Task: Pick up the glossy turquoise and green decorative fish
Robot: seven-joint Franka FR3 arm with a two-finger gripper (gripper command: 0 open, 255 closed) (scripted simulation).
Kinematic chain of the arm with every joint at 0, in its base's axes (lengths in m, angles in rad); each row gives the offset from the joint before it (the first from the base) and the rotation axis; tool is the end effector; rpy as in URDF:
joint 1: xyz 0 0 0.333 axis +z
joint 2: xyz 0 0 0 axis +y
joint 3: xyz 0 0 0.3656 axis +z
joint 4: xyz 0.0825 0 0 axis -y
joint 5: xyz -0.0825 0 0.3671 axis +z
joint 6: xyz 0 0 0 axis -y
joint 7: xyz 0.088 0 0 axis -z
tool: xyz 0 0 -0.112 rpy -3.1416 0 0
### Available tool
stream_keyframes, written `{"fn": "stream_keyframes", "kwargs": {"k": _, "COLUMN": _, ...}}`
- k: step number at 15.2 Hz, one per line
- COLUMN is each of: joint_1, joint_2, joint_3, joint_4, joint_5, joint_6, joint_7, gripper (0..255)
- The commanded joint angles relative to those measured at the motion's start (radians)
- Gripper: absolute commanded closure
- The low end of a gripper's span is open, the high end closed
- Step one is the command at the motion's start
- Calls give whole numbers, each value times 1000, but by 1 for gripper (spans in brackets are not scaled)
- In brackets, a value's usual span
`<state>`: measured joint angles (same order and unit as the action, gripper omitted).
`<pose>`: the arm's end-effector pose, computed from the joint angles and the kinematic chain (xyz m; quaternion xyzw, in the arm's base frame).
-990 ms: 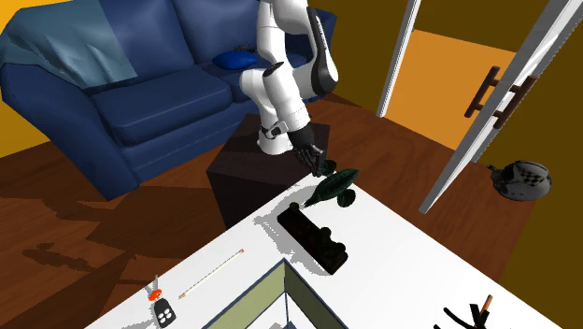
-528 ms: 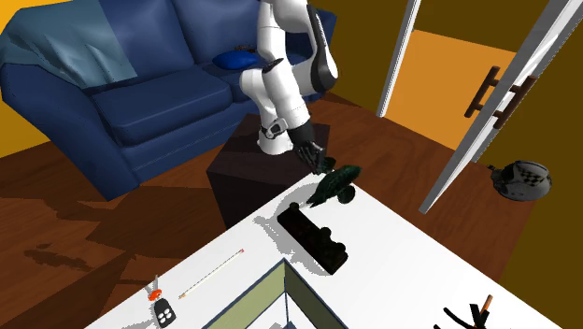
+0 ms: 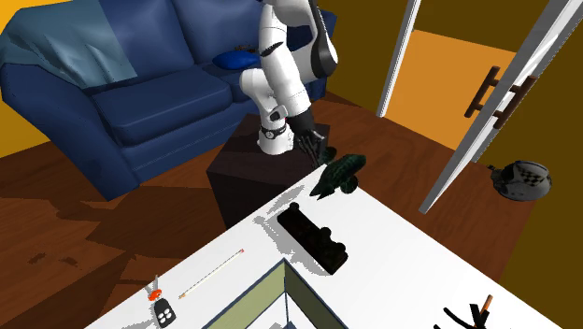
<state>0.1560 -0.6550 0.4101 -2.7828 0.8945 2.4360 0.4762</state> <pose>0.2685 0.1816 0.4529 -0.9279 0.2667 -0.0394 0.2577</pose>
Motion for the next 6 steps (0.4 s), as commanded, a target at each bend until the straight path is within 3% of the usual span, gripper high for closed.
{"fn": "stream_keyframes", "kwargs": {"k": 1, "joint_1": -8, "joint_2": -21, "joint_3": -5, "joint_4": 14, "joint_5": -21, "joint_6": -31, "joint_7": 21, "gripper": 255}}
{"fn": "stream_keyframes", "kwargs": {"k": 6, "joint_1": -20, "joint_2": -49, "joint_3": -14, "joint_4": 38, "joint_5": -53, "joint_6": -80, "joint_7": 50, "gripper": 255}}
